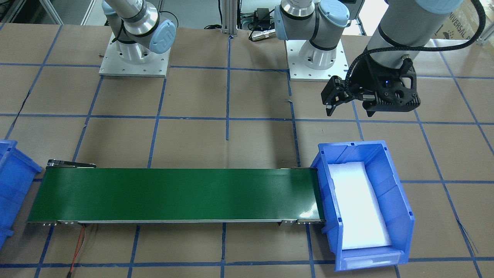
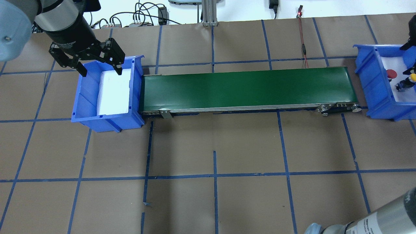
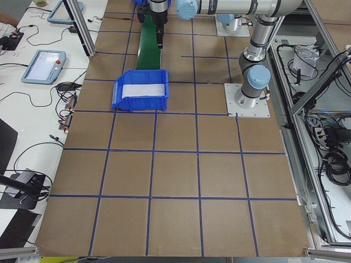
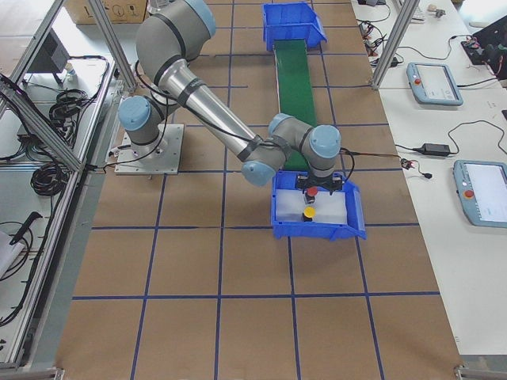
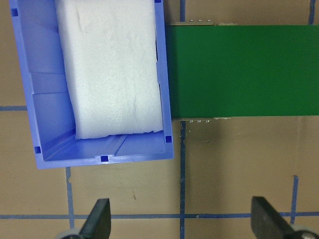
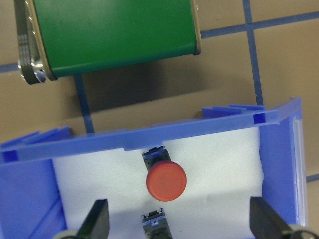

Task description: Transport two buttons from left to right

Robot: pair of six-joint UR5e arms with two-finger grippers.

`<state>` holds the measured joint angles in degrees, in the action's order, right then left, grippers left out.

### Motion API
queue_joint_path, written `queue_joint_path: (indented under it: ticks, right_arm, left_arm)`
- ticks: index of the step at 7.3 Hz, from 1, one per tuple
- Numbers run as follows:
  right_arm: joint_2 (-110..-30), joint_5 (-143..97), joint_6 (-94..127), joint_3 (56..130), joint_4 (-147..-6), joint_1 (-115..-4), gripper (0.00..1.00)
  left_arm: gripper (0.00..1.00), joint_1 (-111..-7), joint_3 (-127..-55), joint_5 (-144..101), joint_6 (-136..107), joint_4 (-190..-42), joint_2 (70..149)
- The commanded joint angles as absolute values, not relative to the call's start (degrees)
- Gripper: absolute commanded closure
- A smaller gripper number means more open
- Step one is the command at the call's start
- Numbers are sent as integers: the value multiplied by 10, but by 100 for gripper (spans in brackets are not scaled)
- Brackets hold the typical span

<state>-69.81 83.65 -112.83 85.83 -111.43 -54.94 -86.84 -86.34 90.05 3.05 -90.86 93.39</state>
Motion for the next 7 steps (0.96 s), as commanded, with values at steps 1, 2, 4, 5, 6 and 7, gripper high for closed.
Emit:
queue_joint_path:
  ticks: [1, 2, 4, 5, 6, 7]
  right_arm:
    - [-784, 849, -980, 859, -997, -610, 1]
    - [-814, 849, -872, 860, -976, -653, 1]
    - [-839, 850, -652, 854, -954, -730, 3]
    - [-855, 850, -565, 852, -941, -753, 3]
    - [-859, 852, -453, 850, -940, -795, 3]
    - [-860, 853, -337, 848, -942, -836, 3]
  left_arm:
    - [0, -868, -864, 901, 34, -909, 933]
    - [0, -868, -863, 898, 30, -907, 935]
    - [0, -868, -864, 898, 30, -908, 935]
    - [0, -868, -863, 897, 30, -907, 935]
    - [0, -868, -863, 897, 30, -908, 935]
    - [0, -868, -863, 897, 29, -907, 935]
